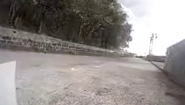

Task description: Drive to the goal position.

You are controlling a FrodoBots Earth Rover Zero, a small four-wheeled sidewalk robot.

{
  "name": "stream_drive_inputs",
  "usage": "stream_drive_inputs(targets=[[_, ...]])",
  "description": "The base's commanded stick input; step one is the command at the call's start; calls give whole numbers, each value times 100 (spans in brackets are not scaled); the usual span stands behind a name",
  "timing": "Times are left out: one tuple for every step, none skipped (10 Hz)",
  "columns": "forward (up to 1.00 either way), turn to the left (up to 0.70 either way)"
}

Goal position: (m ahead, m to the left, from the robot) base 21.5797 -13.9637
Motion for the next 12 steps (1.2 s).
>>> stream_drive_inputs(targets=[[0,0],[0,0],[0,0],[0,0],[70,0],[70,0],[70,0],[70,0],[70,0],[70,0],[70,0],[70,0]])
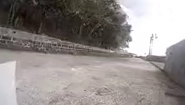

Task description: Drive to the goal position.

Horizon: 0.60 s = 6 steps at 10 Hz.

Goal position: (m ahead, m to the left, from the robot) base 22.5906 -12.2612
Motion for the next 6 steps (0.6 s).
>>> stream_drive_inputs(targets=[[31,0],[0,0],[0,0],[0,0],[0,0],[0,0]])
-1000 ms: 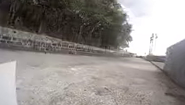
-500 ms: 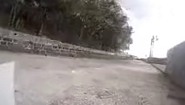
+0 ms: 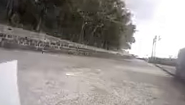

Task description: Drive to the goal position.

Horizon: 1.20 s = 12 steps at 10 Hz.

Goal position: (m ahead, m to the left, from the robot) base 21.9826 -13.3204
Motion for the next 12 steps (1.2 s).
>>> stream_drive_inputs(targets=[[0,0],[0,0],[0,0],[0,0],[70,0],[70,0],[70,-11],[70,-25],[70,-27],[70,-27],[70,-27],[70,-27]])
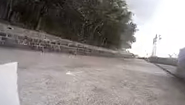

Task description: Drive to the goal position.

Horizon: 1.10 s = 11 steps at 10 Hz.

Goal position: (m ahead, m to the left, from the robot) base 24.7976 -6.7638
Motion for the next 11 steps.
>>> stream_drive_inputs(targets=[[70,-27],[70,-27],[70,-27],[70,-27],[70,-27],[70,-27],[70,-27],[70,-27],[70,-27],[70,-27],[70,-27]])
